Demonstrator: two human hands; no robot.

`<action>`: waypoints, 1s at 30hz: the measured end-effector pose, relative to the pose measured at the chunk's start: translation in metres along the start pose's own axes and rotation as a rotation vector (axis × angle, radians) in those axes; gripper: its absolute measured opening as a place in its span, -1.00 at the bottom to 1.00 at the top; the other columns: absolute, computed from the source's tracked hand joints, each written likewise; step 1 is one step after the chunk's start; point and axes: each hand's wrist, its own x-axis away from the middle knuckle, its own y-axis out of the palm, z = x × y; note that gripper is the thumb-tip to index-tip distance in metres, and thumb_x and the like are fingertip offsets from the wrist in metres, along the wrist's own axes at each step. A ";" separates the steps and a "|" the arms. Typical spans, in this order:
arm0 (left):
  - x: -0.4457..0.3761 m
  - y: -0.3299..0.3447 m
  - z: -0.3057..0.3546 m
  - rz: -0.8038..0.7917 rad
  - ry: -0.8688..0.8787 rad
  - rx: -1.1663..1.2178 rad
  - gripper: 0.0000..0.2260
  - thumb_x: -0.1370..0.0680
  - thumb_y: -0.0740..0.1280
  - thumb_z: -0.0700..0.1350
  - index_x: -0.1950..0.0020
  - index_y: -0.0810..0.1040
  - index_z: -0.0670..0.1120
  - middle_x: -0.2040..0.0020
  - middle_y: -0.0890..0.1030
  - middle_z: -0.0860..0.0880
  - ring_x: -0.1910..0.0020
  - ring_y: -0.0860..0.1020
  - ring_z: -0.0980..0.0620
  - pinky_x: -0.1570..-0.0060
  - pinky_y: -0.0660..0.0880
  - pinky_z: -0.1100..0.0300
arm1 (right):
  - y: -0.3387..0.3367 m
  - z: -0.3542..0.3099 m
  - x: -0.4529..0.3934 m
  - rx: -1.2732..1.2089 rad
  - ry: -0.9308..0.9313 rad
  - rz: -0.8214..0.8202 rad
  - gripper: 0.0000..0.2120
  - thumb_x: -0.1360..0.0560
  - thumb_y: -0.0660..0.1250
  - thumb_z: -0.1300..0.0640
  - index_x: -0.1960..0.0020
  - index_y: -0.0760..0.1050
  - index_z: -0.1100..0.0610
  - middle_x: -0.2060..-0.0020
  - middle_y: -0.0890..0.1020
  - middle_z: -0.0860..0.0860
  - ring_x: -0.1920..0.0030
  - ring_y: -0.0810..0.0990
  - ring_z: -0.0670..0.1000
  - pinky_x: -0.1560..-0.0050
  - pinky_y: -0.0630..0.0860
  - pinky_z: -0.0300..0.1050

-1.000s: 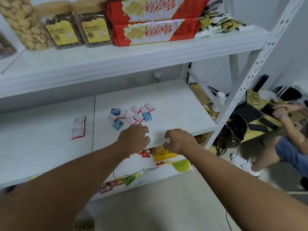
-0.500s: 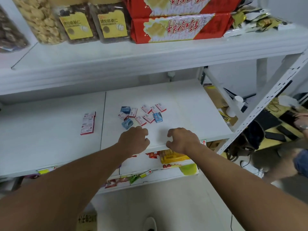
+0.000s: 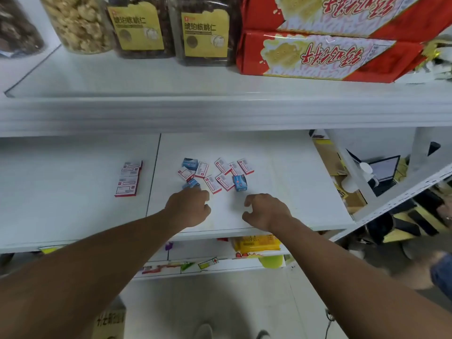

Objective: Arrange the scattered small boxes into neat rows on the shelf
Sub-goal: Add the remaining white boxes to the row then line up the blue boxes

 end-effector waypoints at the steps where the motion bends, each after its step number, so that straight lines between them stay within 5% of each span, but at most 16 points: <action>1: -0.002 -0.001 0.004 -0.004 -0.006 -0.003 -0.64 -0.70 0.23 0.09 -0.45 0.54 0.02 -0.49 0.55 0.00 -0.36 0.57 -0.07 -0.16 0.63 0.02 | -0.002 0.004 -0.004 -0.001 -0.005 -0.004 -0.60 -0.58 0.33 -0.10 -0.40 0.52 -0.07 -0.32 0.59 0.00 -0.26 0.58 0.08 -0.15 0.53 -0.02; 21: 0.018 0.017 0.054 -0.039 -0.374 0.135 -0.64 -0.67 0.26 0.10 -0.45 0.56 0.07 -0.37 0.59 -0.02 -0.33 0.55 -0.07 -0.27 0.56 -0.03 | -0.007 0.026 -0.067 -0.023 -0.347 -0.089 -0.64 -0.59 0.35 -0.08 -0.36 0.54 -0.05 -0.31 0.62 -0.02 -0.21 0.63 0.06 -0.23 0.61 0.03; 30: -0.011 0.036 0.023 -0.065 -0.349 0.223 -0.64 -0.68 0.26 0.11 -0.46 0.54 0.09 -0.41 0.57 0.03 -0.36 0.53 -0.04 -0.31 0.56 -0.04 | 0.007 -0.007 -0.101 0.004 -0.276 -0.085 -0.64 -0.61 0.33 -0.06 -0.38 0.53 -0.04 -0.31 0.61 -0.01 -0.20 0.63 0.09 -0.16 0.63 0.01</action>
